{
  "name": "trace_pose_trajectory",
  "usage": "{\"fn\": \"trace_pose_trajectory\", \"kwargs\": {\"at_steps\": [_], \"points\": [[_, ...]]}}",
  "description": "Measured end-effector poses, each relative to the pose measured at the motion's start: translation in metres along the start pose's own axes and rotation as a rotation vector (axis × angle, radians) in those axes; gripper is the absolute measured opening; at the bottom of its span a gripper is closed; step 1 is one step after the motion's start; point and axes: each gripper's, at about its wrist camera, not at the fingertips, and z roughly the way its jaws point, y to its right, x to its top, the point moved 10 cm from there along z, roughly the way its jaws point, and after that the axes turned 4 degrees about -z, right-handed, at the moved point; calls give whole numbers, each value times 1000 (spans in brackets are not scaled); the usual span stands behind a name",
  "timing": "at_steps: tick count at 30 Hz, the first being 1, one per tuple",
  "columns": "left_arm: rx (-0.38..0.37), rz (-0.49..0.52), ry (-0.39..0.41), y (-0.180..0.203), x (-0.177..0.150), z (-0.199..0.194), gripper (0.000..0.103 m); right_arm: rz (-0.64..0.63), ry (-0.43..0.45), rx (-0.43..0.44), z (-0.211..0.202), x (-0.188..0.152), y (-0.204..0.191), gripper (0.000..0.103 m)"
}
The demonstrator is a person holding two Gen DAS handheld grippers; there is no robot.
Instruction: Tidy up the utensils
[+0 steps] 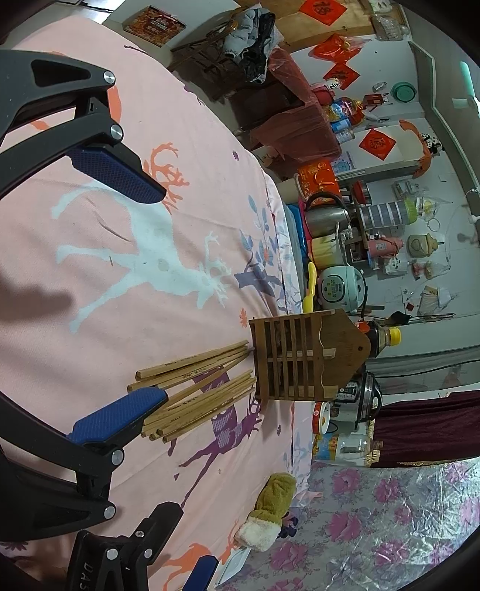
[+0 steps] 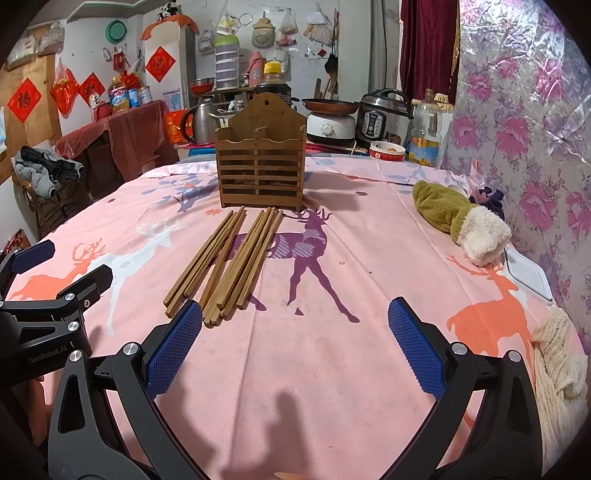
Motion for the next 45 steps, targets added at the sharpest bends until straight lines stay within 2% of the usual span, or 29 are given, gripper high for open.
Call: {"fn": "trace_pose_trajectory", "kwargs": {"at_steps": [45], "points": [[5,-5,-13,-1,-3,4,98,-5,6,1,-2,1,-2,97]]}}
